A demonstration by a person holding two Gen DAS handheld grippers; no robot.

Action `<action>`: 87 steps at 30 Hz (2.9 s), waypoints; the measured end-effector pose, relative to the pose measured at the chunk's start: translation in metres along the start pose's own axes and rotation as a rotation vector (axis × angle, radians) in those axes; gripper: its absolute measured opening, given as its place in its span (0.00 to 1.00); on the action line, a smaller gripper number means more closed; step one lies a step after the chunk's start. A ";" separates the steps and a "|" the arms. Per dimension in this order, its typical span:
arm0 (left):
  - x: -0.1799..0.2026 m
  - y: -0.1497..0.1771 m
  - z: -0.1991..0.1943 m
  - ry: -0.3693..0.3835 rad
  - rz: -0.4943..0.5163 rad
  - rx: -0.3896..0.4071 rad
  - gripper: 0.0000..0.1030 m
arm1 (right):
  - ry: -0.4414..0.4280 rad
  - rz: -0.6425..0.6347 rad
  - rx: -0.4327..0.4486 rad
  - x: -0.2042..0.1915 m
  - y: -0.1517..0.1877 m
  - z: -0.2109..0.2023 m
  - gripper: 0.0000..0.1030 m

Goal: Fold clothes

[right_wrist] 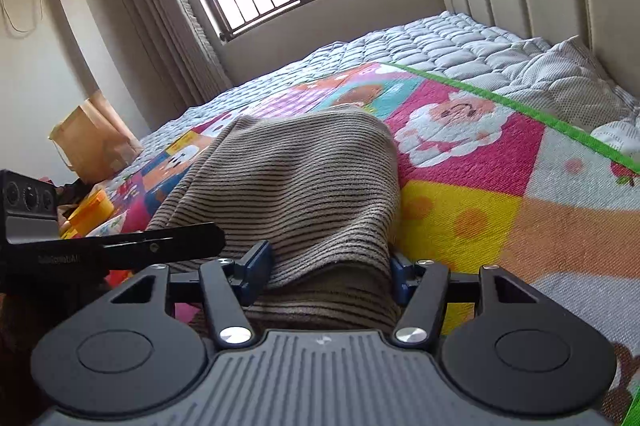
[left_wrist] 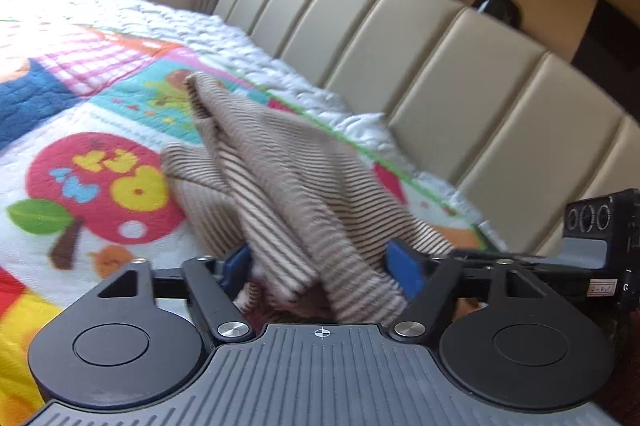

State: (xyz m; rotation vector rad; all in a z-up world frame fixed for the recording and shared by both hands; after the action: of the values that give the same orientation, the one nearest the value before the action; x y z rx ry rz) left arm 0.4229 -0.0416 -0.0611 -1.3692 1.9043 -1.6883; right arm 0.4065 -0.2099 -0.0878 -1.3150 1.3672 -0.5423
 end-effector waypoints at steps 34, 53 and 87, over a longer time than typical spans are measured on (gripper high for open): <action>0.019 0.008 -0.002 -0.069 0.030 -0.121 0.78 | -0.013 0.135 0.070 0.016 -0.013 -0.036 0.75; -0.021 0.019 0.012 -0.216 0.030 0.011 0.93 | 0.082 0.053 0.060 0.011 0.001 0.011 0.78; 0.029 0.083 -0.074 -0.548 0.192 -0.009 1.00 | 0.342 -0.322 -0.036 -0.005 0.050 -0.065 1.00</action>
State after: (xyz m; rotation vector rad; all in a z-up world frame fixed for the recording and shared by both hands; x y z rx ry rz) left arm 0.3163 -0.0262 -0.1007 -1.4136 1.6566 -1.0715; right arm 0.3276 -0.2144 -0.1108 -1.5329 1.4492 -1.0029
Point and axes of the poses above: each gripper's, at about its wrist camera, not at the fingertips, and z roughly the way its jaws point, x to its right, y to its underside, the point moved 10 cm from there along z, roughly the way its jaws point, and after that the axes turned 14 degrees about x, right-handed, at the moved point
